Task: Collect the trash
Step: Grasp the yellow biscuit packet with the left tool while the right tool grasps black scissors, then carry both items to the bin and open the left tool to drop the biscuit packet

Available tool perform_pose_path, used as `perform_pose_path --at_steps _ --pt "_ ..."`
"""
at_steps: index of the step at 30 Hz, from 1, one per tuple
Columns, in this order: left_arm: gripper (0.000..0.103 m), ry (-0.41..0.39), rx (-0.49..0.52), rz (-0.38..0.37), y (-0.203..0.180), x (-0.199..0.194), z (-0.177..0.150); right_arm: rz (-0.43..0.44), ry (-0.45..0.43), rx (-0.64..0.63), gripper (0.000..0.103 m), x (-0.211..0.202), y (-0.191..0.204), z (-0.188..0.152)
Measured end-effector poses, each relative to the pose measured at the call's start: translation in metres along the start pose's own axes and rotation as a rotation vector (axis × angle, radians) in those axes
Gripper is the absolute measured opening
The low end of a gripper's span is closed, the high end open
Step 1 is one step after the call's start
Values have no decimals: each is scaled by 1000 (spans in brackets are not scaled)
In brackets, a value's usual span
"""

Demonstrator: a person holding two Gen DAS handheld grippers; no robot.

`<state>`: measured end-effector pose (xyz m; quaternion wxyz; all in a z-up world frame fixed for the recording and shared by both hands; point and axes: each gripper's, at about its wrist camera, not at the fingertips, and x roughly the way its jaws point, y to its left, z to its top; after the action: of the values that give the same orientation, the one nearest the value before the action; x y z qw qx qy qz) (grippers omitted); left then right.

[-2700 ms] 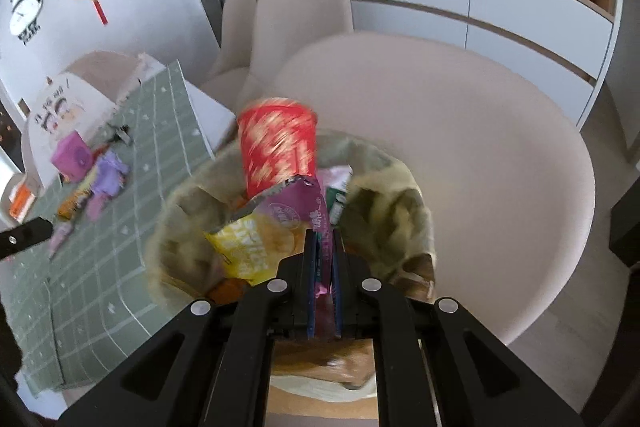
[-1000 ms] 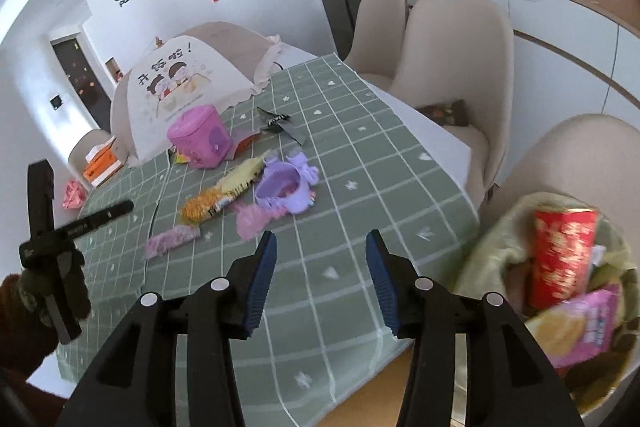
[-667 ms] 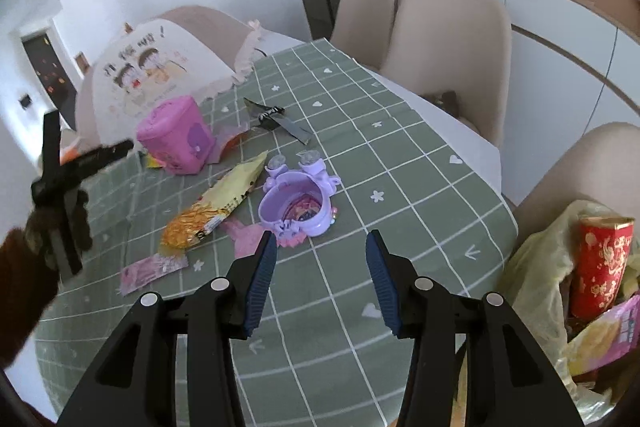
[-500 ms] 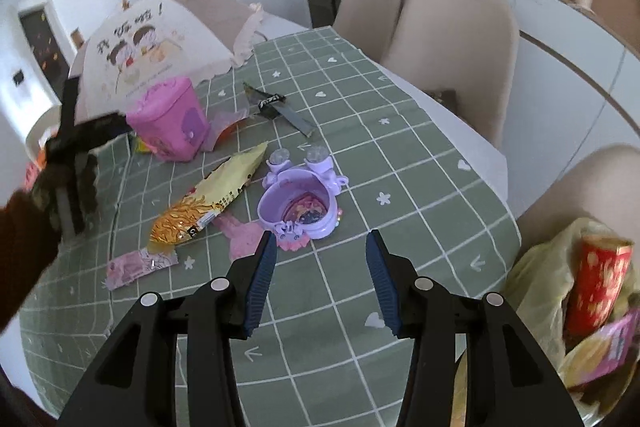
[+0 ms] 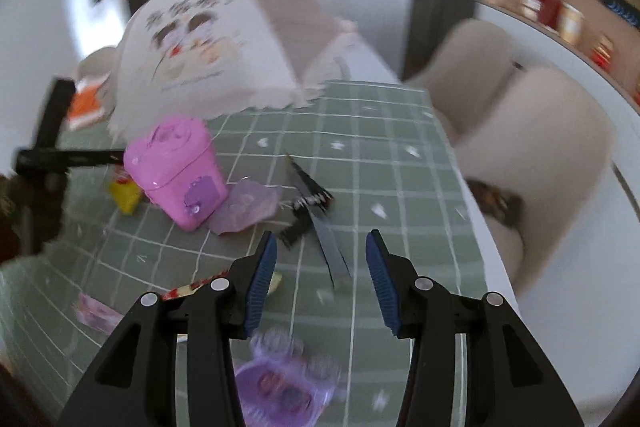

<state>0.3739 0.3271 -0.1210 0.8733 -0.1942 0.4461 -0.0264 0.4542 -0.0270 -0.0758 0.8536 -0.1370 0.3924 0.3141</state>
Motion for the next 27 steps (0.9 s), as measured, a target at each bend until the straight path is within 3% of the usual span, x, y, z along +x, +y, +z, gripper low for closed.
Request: perform_pose_path --at_steps 3,10,14,17,19,23,27 --pt "4 11 -67 -22 5 -26 -27 79 29 -72 44 34 -4 14" --pt "4 53 -147 -49 -19 -42 -93 201 63 -32 44 85 -23 26" --pt "4 56 -146 -43 -38 -44 -101 223 130 5 44 119 -29 25" --pt "4 71 -117 -35 -49 -42 -100 297 184 76 44 134 -37 25" --pt "4 74 -105 -31 -53 -40 -100 283 208 74 41 135 -35 24" --pt "4 63 -122 -35 -59 -42 -100 244 194 36 19 117 -28 20" --pt "4 22 -114 -37 -70 -54 -100 194 115 110 19 66 -34 14"
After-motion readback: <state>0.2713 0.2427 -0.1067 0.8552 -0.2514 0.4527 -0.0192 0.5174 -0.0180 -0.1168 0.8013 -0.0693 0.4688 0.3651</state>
